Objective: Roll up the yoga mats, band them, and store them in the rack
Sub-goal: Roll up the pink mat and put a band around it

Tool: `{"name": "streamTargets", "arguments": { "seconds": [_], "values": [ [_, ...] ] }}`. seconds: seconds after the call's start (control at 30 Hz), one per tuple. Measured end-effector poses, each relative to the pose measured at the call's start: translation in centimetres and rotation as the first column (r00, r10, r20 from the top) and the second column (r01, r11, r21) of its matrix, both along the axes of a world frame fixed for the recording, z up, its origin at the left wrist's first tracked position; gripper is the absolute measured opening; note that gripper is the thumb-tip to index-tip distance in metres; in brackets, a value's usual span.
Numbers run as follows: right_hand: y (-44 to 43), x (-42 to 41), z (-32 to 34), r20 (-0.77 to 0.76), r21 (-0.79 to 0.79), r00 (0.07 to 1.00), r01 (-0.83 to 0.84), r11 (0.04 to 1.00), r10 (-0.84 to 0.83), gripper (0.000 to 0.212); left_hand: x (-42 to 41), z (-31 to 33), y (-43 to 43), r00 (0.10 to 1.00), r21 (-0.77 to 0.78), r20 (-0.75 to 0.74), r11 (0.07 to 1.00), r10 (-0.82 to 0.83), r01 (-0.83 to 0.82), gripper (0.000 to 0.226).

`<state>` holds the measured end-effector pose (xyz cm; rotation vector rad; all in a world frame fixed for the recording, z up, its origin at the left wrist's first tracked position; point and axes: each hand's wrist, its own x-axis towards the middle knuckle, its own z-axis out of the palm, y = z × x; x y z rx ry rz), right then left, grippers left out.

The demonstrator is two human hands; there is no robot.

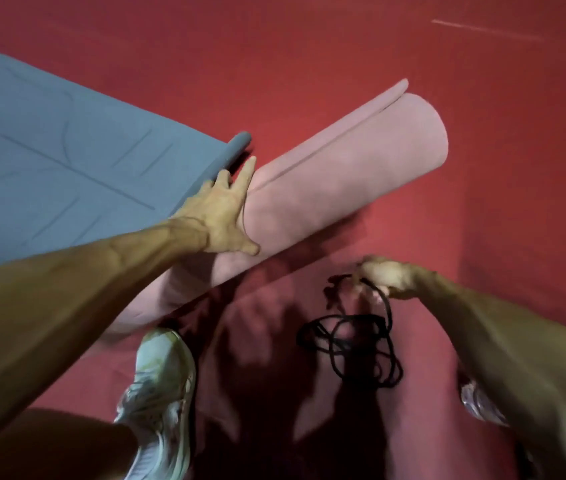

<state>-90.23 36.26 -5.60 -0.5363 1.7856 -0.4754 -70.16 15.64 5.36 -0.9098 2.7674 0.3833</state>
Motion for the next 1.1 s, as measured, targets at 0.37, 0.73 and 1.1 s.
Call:
{"name": "streamTargets", "arguments": {
  "seconds": [0.37, 0.73, 1.1],
  "values": [
    [-11.8, 8.2, 15.9, 0.465, -0.422, 0.857, 0.437, 0.795, -0.224, 0.042, 12.4, 11.9, -5.8, 0.933, -0.035, -0.262, 0.964, 0.247, -0.265, 0.146],
    [-24.7, 31.2, 27.8, 0.313, -0.793, 0.93, 0.144, 0.592, 0.193, 0.072, 33.2, 16.7, -6.3, 0.732, 0.005, -0.434, 0.814, 0.525, -0.581, 0.136],
    [-27.9, 49.4, 26.4, -0.181, -0.811, 0.907, -0.357, 0.464, 0.381, 0.106, 47.0, 12.9, -1.6, 0.438, 0.287, -0.415, 0.571, 0.798, -0.769, 0.108]
  ]
}}
